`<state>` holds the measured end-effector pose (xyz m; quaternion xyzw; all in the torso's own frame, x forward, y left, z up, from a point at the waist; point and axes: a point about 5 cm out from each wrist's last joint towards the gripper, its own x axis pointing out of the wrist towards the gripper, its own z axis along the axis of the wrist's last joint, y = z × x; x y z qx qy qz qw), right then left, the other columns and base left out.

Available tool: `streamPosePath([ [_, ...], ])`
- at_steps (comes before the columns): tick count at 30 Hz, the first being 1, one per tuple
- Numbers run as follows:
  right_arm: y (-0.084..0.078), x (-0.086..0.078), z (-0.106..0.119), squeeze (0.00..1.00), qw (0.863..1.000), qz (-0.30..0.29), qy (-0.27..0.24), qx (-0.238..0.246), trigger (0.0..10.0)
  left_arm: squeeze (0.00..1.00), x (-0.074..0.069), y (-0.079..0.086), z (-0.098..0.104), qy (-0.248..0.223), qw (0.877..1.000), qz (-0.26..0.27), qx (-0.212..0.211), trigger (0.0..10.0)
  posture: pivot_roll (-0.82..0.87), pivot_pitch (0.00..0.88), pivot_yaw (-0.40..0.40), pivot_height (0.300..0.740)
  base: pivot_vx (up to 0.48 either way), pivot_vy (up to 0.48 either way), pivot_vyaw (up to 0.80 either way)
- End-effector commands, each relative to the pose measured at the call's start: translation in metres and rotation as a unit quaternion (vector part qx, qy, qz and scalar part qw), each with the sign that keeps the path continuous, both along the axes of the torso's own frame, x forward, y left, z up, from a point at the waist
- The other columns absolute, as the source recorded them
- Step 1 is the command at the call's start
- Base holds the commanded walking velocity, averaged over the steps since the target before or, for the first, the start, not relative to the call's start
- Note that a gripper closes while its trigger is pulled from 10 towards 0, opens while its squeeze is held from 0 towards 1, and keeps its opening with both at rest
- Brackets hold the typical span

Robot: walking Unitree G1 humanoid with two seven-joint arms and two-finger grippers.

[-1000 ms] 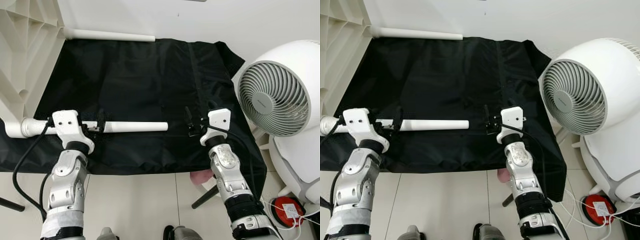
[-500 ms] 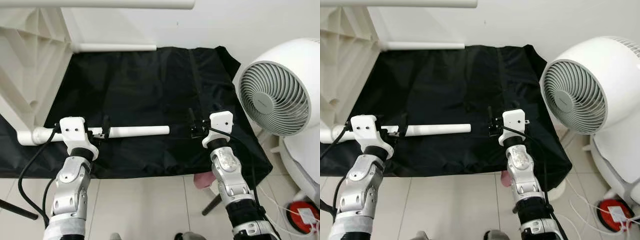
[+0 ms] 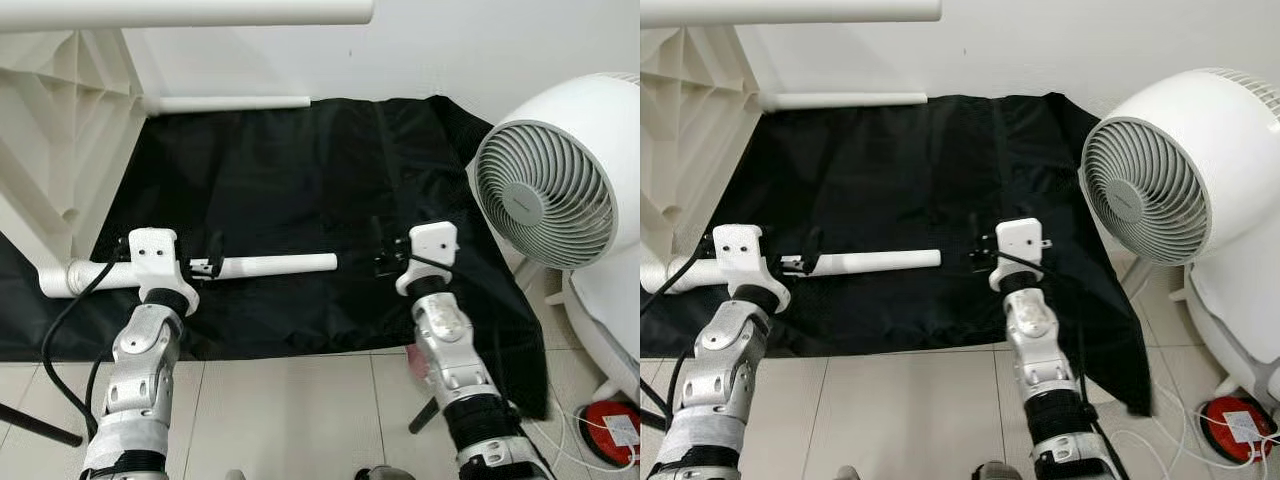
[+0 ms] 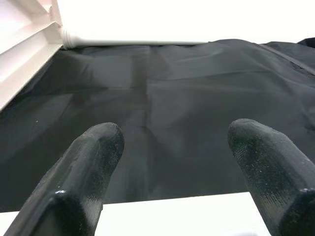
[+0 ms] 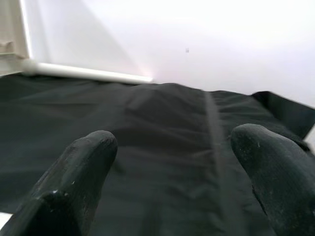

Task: Building children table

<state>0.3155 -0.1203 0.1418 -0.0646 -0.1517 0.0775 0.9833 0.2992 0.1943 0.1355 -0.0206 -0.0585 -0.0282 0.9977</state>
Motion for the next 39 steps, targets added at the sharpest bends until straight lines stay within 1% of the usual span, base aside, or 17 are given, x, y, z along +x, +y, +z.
streamPosePath([
  [1, -0.004, -0.001, -0.002, 0.0, 1.0, -0.004, 0.003, 0.006, 10.0, 0.0, -0.004, 0.007, 0.0, -0.004, 1.0, 0.013, 0.001, 10.0, -0.06, 0.044, 0.05, 0.74, 0.0, 0.0, 0.0],
  [3, -0.004, -0.001, -0.002, 0.0, 1.0, -0.004, 0.003, 0.006, 10.0, 0.0, -0.004, 0.007, 0.0, -0.004, 1.0, 0.013, 0.001, 10.0, -0.06, 0.044, 0.05, 0.74, 0.0, 0.0, 0.0],
  [5, -0.013, 0.003, 0.0, 0.0, 1.0, -0.015, 0.002, 0.003, 10.0, 0.0, -0.005, 0.009, -0.001, -0.003, 1.0, 0.015, -0.007, 10.0, -0.05, 0.042, 0.048, 0.74, 0.0, 0.0, 0.0],
  [7, -0.018, 0.004, 0.0, 0.0, 1.0, -0.021, 0.003, 0.001, 10.0, 0.0, -0.005, 0.009, 0.0, -0.005, 1.0, 0.014, -0.012, 10.0, -0.05, 0.042, 0.048, 0.74, 0.0, 0.0, 0.0],
  [17, -0.025, 0.004, -0.002, 0.0, 0.999, -0.033, 0.007, -0.006, 10.0, 0.0, -0.005, 0.014, 0.002, -0.013, 1.0, 0.021, -0.008, 10.0, -0.04, 0.043, 0.042, 0.74, 0.0, 0.0, 0.0],
  [31, -0.024, 0.004, -0.005, 0.0, 0.999, -0.034, 0.011, -0.004, 10.0, 0.0, -0.005, 0.018, 0.005, -0.017, 1.0, 0.021, -0.001, 10.0, -0.04, 0.04, 0.046, 0.74, 0.0, 0.0, 0.0],
  [39, -0.025, 0.004, -0.007, 0.0, 0.999, -0.04, 0.011, -0.012, 10.0, 0.0, -0.005, 0.016, 0.009, -0.028, 0.999, 0.018, 0.018, 10.0, -0.04, 0.045, 0.049, 0.74, 0.0, 0.0, 0.0],
])
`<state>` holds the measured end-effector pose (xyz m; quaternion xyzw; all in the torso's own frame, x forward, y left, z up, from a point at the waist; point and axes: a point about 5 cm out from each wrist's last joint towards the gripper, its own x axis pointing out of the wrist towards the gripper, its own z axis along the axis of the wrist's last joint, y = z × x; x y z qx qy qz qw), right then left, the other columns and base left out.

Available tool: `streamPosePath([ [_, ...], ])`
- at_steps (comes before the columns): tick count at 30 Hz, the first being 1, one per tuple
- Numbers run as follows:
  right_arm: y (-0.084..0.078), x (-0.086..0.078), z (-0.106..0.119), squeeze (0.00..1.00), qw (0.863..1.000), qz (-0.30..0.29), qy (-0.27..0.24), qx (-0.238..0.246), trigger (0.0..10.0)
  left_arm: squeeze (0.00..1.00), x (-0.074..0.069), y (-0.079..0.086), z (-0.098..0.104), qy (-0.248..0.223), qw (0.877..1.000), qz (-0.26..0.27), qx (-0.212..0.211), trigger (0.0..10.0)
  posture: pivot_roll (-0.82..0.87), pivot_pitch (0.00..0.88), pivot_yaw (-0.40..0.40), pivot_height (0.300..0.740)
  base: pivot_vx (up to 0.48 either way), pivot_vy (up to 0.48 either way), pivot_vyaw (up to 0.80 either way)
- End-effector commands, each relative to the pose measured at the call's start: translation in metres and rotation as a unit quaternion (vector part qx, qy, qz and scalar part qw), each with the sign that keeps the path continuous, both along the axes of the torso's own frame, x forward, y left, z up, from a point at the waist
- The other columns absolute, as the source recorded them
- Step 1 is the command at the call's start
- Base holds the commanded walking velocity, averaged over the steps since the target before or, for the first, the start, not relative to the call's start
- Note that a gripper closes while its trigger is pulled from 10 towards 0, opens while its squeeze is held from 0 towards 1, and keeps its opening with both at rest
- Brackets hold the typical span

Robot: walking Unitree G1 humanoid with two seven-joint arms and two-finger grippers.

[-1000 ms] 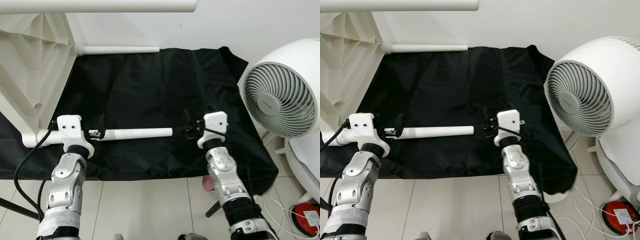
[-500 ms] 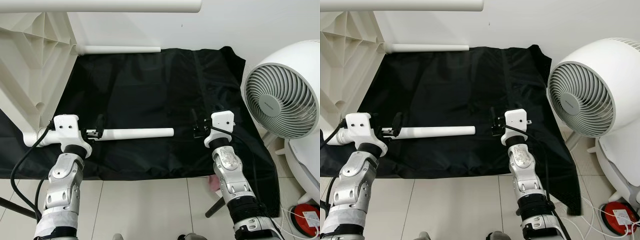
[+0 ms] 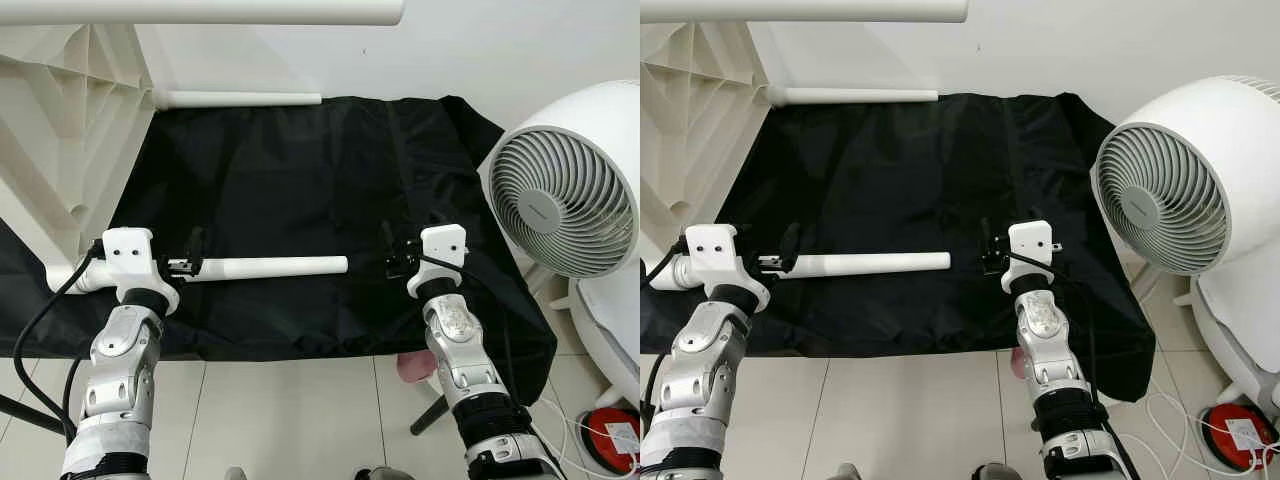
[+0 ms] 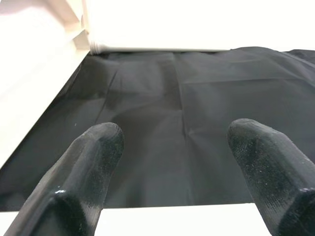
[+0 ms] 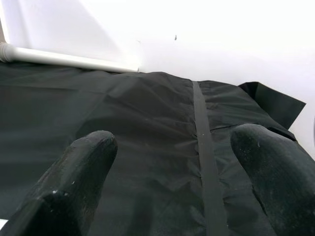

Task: Building children table

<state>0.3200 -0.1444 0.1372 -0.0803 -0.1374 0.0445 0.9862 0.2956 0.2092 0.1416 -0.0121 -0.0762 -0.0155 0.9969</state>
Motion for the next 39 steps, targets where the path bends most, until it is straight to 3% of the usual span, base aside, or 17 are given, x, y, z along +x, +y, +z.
streamPosePath([
  [1, -0.001, -0.001, -0.002, 0.0, 1.0, -0.004, 0.0, -0.001, 10.0, 0.0, -0.002, 0.001, 0.003, -0.01, 1.0, 0.004, 0.01, 10.0, -0.04, 0.045, 0.049, 0.74, 0.0, 0.0, 0.0],
  [14, -0.003, 0.0, -0.002, 0.0, 1.0, -0.008, 0.002, 0.0, 10.0, 0.0, -0.002, 0.004, 0.005, -0.01, 1.0, -0.002, 0.013, 10.0, -0.04, 0.062, 0.048, 0.74, 0.0, 0.0, 0.0],
  [30, -0.004, 0.0, -0.002, 0.0, 1.0, -0.011, 0.002, -0.001, 10.0, 0.0, -0.001, 0.003, 0.005, -0.008, 1.0, 0.001, 0.008, 10.0, -0.04, 0.063, 0.044, 0.74, 0.0, 0.335, 0.0],
  [39, -0.006, -0.002, -0.005, 0.0, 1.0, -0.011, 0.006, -0.004, 10.0, 0.0, -0.018, -0.015, -0.003, 0.0, 0.999, -0.032, 0.012, 10.0, -0.04, 0.066, 0.039, 0.74, 0.0, 0.339, 0.0],
])
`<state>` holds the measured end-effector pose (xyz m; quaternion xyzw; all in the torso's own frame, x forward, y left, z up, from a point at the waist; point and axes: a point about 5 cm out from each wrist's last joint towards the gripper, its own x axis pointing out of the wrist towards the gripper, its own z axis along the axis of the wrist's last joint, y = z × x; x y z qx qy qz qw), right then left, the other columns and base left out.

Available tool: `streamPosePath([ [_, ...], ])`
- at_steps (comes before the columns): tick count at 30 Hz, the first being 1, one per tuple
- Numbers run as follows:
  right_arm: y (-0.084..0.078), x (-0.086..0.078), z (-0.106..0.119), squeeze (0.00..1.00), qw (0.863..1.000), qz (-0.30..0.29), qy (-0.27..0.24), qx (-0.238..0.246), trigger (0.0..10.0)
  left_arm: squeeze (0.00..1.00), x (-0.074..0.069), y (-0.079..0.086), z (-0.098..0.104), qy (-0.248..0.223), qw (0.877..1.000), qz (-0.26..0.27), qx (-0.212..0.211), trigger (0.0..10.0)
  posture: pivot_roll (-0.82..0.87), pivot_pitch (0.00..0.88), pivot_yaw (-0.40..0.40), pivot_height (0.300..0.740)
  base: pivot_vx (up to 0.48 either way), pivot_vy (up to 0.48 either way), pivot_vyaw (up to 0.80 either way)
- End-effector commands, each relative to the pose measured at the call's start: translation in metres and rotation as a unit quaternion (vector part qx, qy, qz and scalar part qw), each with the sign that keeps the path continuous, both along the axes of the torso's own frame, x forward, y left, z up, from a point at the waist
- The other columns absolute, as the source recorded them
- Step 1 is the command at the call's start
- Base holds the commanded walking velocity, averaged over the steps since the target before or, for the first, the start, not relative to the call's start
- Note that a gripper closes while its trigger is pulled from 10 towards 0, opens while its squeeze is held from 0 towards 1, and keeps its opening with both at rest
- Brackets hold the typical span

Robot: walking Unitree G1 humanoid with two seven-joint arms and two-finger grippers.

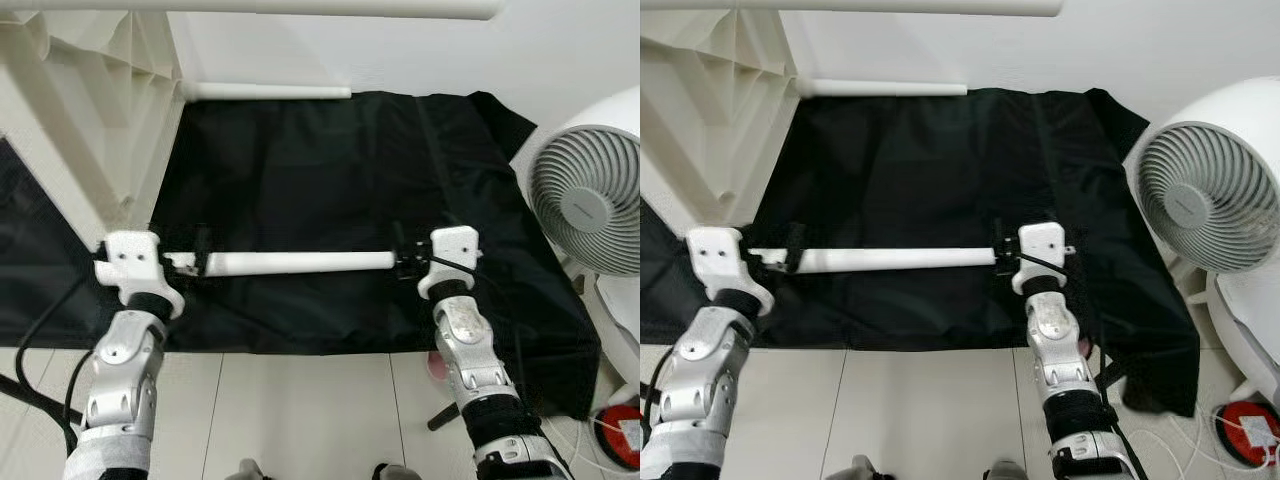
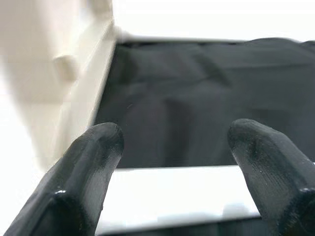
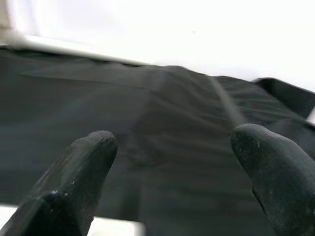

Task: Building children table

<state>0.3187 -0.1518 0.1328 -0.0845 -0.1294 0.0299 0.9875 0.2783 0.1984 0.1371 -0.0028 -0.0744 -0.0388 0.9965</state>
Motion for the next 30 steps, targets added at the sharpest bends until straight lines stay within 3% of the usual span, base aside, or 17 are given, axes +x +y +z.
streamPosePath([
  [1, 0.002, -0.001, -0.001, 0.0, 1.0, 0.005, 0.0, -0.001, 10.0, 0.0, -0.002, -0.007, 0.001, -0.001, 1.0, -0.012, 0.0, 10.0, -0.04, 0.066, 0.039, 0.74, 0.0, 0.334, 0.0],
  [8, 0.004, 0.002, 0.001, 0.0, 1.0, 0.008, -0.001, -0.001, 10.0, 0.0, -0.002, -0.009, 0.001, -0.001, 1.0, -0.016, -0.002, 10.0, -0.04, 0.066, 0.037, 0.74, 0.0, 0.329, 0.0],
  [25, 0.003, 0.001, -0.001, 0.0, 1.0, 0.01, 0.001, -0.003, 10.0, 0.0, -0.006, -0.01, 0.0, 0.004, 0.999, -0.027, 0.026, 10.0, -0.03, 0.072, 0.037, 0.74, 0.0, 0.0, 0.0],
  [30, 0.003, 0.001, -0.002, 0.0, 1.0, 0.01, 0.003, 0.001, 10.0, 0.0, -0.015, -0.027, -0.01, 0.04, 0.993, -0.1, 0.051, 10.0, -0.03, 0.074, 0.038, 0.74, 0.0, 0.0, 0.0],
])
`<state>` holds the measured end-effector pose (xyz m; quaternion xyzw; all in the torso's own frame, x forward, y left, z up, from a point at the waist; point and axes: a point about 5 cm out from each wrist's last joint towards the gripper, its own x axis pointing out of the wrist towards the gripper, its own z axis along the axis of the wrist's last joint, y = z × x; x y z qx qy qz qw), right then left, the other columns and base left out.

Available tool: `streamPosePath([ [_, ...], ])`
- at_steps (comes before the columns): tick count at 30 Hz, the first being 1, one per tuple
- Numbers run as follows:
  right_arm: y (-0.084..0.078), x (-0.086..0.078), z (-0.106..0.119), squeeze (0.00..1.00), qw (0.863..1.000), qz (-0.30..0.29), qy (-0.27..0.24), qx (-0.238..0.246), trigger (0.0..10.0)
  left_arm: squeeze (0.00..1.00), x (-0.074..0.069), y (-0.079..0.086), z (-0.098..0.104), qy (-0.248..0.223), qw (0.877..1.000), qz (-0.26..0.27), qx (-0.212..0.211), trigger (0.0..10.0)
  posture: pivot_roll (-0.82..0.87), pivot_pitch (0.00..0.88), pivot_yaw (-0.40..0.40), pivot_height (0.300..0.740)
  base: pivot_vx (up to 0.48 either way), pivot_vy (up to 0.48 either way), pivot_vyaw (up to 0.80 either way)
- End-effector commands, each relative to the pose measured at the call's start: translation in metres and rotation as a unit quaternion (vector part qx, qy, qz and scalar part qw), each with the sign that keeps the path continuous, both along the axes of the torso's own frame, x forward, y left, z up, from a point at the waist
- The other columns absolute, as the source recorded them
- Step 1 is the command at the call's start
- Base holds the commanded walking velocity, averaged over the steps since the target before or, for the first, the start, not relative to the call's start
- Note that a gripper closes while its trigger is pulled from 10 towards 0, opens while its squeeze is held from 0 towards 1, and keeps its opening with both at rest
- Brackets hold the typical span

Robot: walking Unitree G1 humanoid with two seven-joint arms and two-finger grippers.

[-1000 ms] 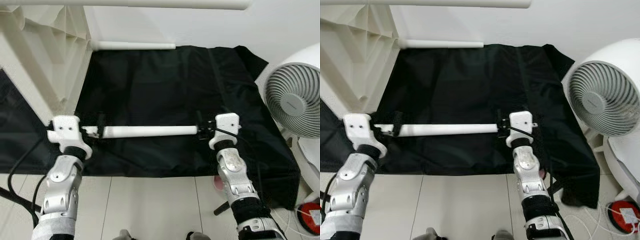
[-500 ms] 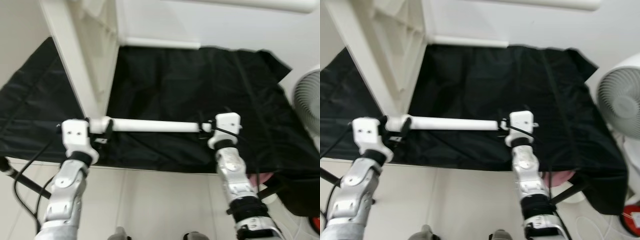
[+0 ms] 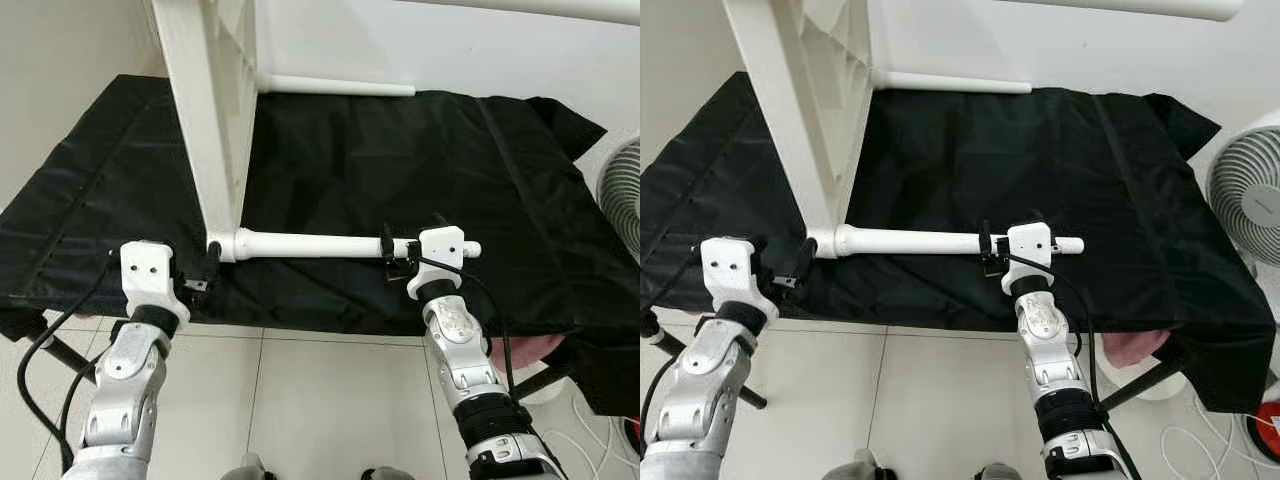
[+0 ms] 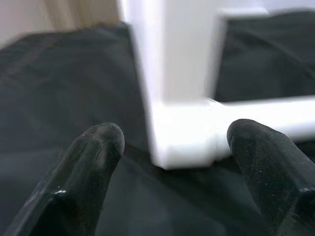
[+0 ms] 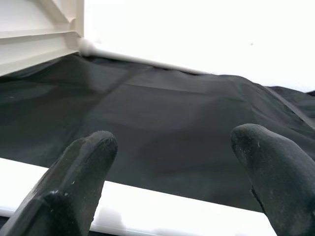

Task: Building children table

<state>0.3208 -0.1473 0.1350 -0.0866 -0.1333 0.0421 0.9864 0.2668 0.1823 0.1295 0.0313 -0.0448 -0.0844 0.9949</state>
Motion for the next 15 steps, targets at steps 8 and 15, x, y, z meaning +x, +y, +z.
streamPosePath([
  [8, -0.002, -0.001, -0.002, 0.0, 1.0, 0.002, 0.001, 0.01, 10.0, 0.0, -0.004, -0.013, -0.003, 0.01, 0.997, -0.065, 0.033, 10.0, -0.02, 0.075, 0.028, 0.74, 0.0, 0.0, 0.0],
  [15, -0.006, -0.003, -0.001, 0.0, 1.0, 0.013, 0.003, 0.021, 10.0, 0.0, 0.0, -0.008, 0.005, -0.013, 0.999, -0.04, 0.018, 10.0, -0.03, 0.078, 0.015, 0.74, 0.0, 0.0, 0.0],
])
